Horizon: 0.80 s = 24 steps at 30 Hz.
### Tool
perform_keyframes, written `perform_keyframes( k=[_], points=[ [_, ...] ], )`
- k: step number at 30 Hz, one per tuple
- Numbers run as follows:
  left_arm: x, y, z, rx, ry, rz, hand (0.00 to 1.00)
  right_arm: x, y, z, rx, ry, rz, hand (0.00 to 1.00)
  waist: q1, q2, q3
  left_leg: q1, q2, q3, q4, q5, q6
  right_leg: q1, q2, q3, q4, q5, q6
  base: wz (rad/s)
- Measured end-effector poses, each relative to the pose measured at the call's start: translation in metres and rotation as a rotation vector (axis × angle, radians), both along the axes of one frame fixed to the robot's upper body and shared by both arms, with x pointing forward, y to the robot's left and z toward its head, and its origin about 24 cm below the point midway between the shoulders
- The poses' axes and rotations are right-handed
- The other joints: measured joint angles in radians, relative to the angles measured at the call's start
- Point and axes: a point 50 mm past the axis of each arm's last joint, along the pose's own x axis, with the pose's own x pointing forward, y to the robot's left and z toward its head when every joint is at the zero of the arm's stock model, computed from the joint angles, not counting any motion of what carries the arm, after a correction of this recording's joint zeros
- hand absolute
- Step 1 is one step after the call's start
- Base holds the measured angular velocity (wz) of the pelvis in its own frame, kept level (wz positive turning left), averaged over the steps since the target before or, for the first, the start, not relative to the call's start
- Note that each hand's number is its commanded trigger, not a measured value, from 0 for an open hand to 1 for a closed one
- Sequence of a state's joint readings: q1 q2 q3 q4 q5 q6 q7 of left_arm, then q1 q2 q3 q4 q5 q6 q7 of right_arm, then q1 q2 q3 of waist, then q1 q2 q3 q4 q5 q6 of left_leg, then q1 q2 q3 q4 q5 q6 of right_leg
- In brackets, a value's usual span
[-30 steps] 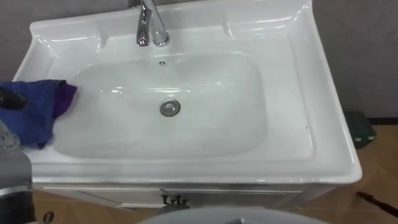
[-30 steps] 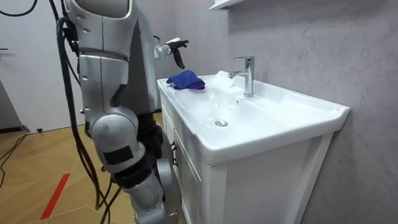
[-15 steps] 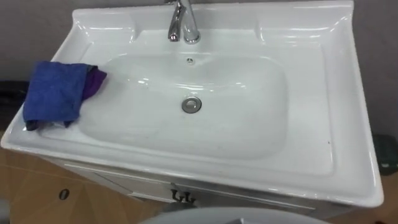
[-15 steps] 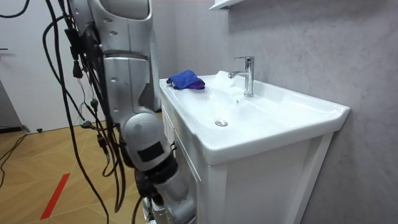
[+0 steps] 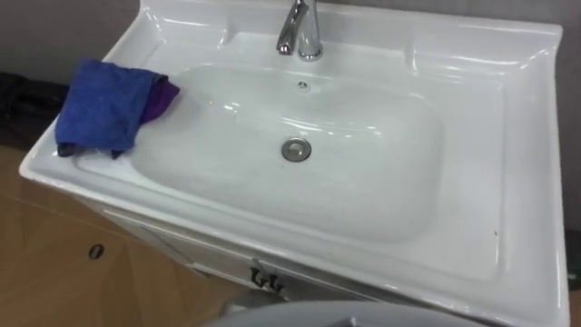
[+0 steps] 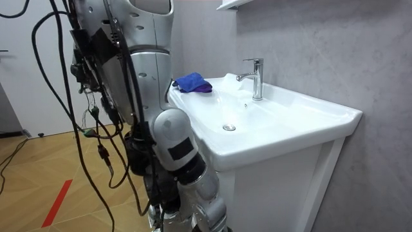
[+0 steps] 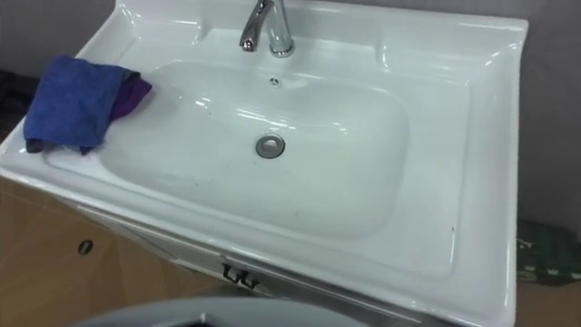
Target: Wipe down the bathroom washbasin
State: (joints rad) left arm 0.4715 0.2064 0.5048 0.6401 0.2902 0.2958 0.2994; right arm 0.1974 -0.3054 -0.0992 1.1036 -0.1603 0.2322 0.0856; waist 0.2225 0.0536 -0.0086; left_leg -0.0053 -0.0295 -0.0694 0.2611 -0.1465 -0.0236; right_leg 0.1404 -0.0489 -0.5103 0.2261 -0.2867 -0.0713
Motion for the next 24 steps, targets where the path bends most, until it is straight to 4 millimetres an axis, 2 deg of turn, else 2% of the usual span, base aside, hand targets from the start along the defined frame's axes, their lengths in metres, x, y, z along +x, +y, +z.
perform_keyframes(
  k=[2,6,9,10,13,19,22,24],
  points=[
    [-0.014,-0.01,-0.009,-0.051,0.035,0.021,0.0,0.003,0.001,0.0,0.004,-0.018,0.008,0.0,-0.002,-0.01,0.0014,-0.003,0.0,0.003,0.0,0.0,0.0,0.0,-0.003,-0.006,0.008,-0.007,0.0,0.09],
    [-0.024,-0.024,-0.021,-0.116,0.073,0.006,0.0,0.006,0.002,-0.001,0.01,-0.042,0.009,0.0,-0.003,-0.02,0.0018,0.0,0.003,0.011,0.005,0.0,0.0,0.001,-0.004,-0.008,0.011,-0.009,-0.001,0.01],
    [-0.029,-0.035,-0.028,-0.17,0.084,0.019,0.0,0.007,0.004,-0.001,0.02,-0.06,-0.011,0.0,-0.024,-0.021,0.002,0.002,0.002,0.012,0.006,0.0,0.0,0.007,-0.005,-0.007,0.011,-0.009,-0.001,-0.02],
    [-0.029,-0.039,-0.031,-0.198,0.09,0.011,0.0,0.006,0.004,-0.002,0.022,-0.058,-0.012,0.0,-0.031,-0.02,0.0023,0.007,0.003,0.018,0.005,0.0,0.0,0.009,-0.004,-0.002,0.011,-0.009,-0.001,-0.15],
    [-0.031,-0.052,-0.04,-0.288,0.11,0.006,0.0,0.005,0.006,-0.003,0.029,-0.051,-0.009,0.0,-0.054,-0.017,0.0043,0.012,0.018,0.076,0.006,-0.001,0.0,0.006,-0.004,0.021,0.012,-0.008,-0.003,-0.21],
    [-0.015,-0.071,-0.051,-0.423,0.101,-0.084,0.0,-0.003,0.016,-0.007,0.053,-0.028,0.006,0.0,-0.115,-0.034,0.0022,0.032,0.017,0.1,-0.024,0.0,0.0,-0.007,-0.001,0.054,0.014,-0.006,-0.006,-0.19],
    [-0.001,-0.077,-0.055,-0.466,0.065,-0.132,0.0,-0.003,0.02,-0.009,0.063,-0.023,0.016,0.0,-0.146,-0.047,0.0044,0.037,0.018,0.105,-0.038,0.0,0.0,-0.011,0.001,0.061,0.014,-0.006,-0.006,-0.07],
    [0.008,-0.08,-0.056,-0.479,0.051,-0.156,0.0,-0.003,0.024,-0.011,0.072,-0.02,0.022,0.0,-0.164,-0.058,0.0087,0.039,0.019,0.117,-0.041,0.0,0.0,-0.015,0.002,0.071,0.014,-0.005,-0.006,-0.08]
  ],
)
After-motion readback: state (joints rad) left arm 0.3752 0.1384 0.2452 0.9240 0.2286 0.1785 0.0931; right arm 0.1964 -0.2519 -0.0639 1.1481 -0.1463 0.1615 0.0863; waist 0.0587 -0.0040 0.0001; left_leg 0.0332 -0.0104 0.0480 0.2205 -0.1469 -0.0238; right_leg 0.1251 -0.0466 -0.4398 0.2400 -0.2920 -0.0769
